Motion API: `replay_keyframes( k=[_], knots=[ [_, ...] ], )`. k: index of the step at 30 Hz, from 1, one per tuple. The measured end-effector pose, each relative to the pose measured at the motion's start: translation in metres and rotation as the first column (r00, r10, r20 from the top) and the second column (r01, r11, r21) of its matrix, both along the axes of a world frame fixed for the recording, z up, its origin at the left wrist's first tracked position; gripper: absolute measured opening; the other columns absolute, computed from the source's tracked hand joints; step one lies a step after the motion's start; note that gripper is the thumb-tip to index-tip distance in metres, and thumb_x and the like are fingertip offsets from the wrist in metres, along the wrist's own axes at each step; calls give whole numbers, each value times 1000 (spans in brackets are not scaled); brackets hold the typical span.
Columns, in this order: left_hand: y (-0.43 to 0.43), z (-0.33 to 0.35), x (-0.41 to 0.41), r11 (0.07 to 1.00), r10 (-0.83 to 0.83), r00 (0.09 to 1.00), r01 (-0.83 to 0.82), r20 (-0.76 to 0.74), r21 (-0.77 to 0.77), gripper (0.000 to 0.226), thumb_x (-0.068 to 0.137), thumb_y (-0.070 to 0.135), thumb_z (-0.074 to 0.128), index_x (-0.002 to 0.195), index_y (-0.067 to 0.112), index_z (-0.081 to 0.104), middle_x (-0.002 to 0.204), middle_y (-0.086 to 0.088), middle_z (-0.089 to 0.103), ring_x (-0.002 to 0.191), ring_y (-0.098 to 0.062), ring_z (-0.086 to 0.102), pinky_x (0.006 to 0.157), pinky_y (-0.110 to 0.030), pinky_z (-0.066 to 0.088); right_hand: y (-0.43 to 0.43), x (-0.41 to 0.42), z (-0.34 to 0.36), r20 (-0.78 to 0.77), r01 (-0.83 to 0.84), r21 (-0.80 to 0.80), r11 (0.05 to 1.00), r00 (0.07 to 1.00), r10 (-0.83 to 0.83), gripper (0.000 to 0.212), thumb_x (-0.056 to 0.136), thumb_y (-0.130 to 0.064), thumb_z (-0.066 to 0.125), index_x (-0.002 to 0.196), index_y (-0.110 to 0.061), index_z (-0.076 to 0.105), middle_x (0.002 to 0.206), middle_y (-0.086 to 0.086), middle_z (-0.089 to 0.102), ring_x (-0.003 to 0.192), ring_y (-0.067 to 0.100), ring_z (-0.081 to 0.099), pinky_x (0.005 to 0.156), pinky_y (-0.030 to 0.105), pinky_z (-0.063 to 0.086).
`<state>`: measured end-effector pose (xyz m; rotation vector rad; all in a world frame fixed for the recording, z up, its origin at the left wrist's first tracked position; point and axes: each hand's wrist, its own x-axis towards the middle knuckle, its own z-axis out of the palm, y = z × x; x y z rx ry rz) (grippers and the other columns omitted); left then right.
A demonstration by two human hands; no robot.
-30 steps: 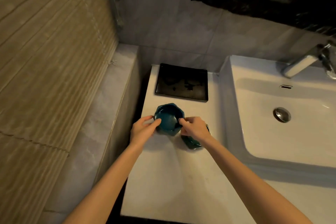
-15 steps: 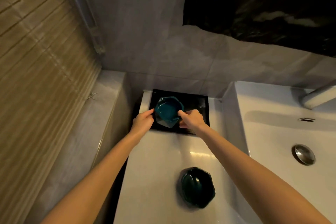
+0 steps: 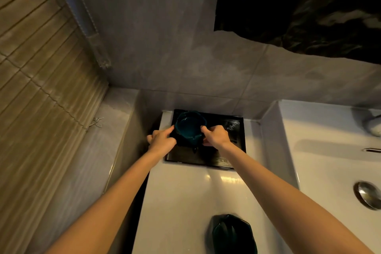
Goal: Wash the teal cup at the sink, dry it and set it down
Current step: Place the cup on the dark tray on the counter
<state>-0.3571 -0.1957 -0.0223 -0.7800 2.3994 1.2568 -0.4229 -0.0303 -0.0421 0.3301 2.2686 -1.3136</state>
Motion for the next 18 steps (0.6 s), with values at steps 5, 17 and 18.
replay_keyframes(
  k=[5, 17, 18],
  knots=[
    [1, 2, -8, 999, -37, 999, 37, 24, -27, 66, 86, 10, 48, 144, 36, 31, 139, -11, 38, 126, -33, 24, 99, -33, 27, -7, -5, -4, -5, 51, -17, 999, 999, -51, 52, 92, -43, 58, 123, -1, 57, 105, 18, 66, 79, 23, 68, 74, 36, 60],
    [16, 36, 25, 995, -104, 991, 102, -90, -24, 65, 94, 23, 48, 149, 29, 14, 146, -8, 24, 134, -29, 15, 109, -35, 20, 19, 34, 41, -121, -74, -4, 997, 990, 73, 51, 97, -37, 51, 139, -10, 43, 103, 13, 64, 72, 20, 66, 67, 34, 60],
    [19, 40, 34, 993, -119, 986, 118, -119, -18, 64, 95, 24, 48, 149, 28, 15, 148, -6, 24, 136, -28, 13, 110, -35, 19, 25, 42, 49, -151, -97, 4, 995, 984, 96, 48, 96, -36, 51, 137, -11, 45, 101, 11, 65, 71, 19, 66, 66, 32, 60]
  ],
)
